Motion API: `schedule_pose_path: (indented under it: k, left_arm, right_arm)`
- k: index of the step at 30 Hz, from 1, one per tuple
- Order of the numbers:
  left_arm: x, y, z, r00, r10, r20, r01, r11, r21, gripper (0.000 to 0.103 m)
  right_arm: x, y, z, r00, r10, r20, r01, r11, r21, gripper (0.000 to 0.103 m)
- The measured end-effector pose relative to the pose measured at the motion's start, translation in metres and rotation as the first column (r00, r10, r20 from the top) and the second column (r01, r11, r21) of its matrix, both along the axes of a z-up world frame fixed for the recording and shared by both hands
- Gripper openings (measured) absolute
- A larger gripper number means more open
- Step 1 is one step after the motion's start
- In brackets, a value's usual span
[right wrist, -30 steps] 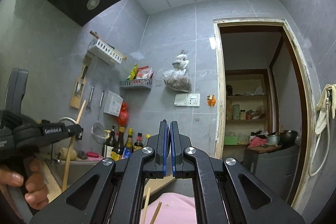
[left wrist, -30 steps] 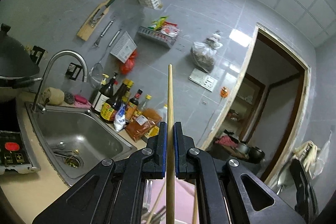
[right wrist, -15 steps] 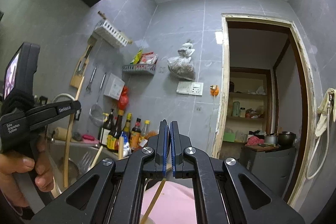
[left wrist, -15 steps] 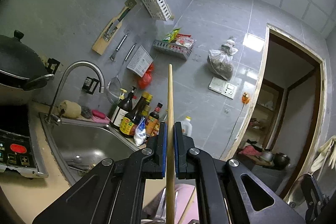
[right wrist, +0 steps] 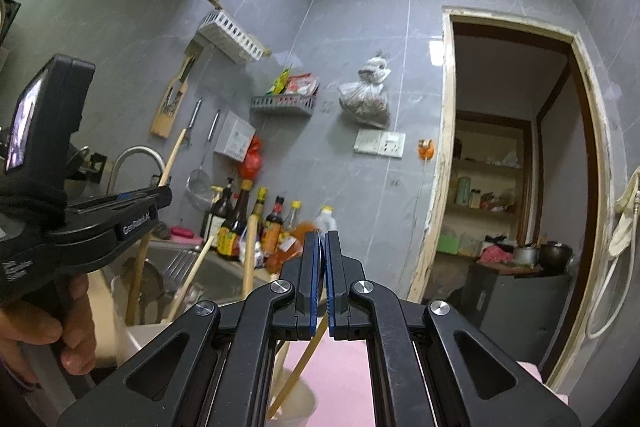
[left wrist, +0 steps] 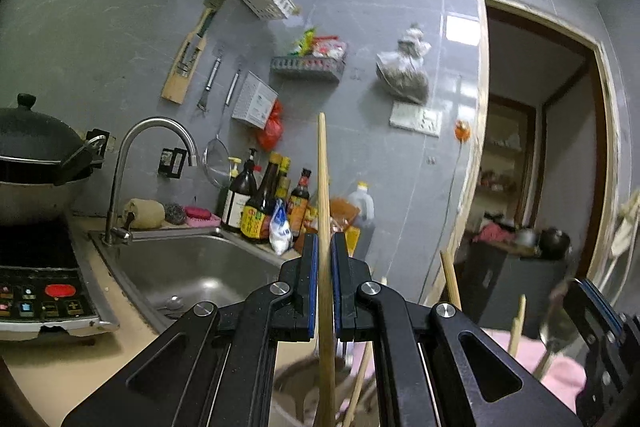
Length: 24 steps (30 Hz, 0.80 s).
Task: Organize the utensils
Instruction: 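Lift and carry the spoon and chopstick over the white holder, then open the right tool releasing the spoon while the left tool releases the chopstick into the holder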
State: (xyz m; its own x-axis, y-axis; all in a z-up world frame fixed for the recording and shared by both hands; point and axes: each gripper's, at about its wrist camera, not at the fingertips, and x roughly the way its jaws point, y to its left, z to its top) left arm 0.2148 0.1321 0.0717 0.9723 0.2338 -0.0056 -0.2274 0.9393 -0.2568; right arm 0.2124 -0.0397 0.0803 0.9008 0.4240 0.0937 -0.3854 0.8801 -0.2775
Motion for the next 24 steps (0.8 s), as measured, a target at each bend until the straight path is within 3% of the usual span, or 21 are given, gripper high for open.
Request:
schedule_pose_path:
  k: [7,15,18,20,24]
  left_arm:
    - [-0.002,-0.009,-0.009,0.998,-0.034,-0.058,0.037,0.998,0.041,0.004]
    - [-0.011,-0.006,-0.013,0.993,-0.09,-0.079,0.091,0.996,0.007,0.005]
    - [-0.012,-0.005,-0.013,0.991,-0.103,-0.084,0.104,0.995,0.005,0.005]
    - [-0.013,-0.006,-0.013,0.99,-0.113,-0.086,0.113,0.994,0.002,0.006]
    - [-0.013,-0.005,-0.013,0.988,-0.121,-0.096,0.122,0.993,-0.002,0.006]
  right_arm:
    - [-0.001,0.002,-0.001,0.999,0.017,-0.043,-0.017,1.0,0.0,0.004]
    - [-0.006,-0.002,0.001,0.998,0.019,-0.054,-0.017,1.0,0.021,0.006]
    - [-0.01,-0.004,0.0,0.998,0.011,-0.054,-0.009,1.0,0.028,0.01]
    - [-0.012,-0.006,0.0,0.999,0.005,-0.054,-0.003,0.999,0.032,0.02]
    - [-0.015,-0.01,-0.001,0.998,-0.004,-0.06,0.007,0.999,0.041,0.022]
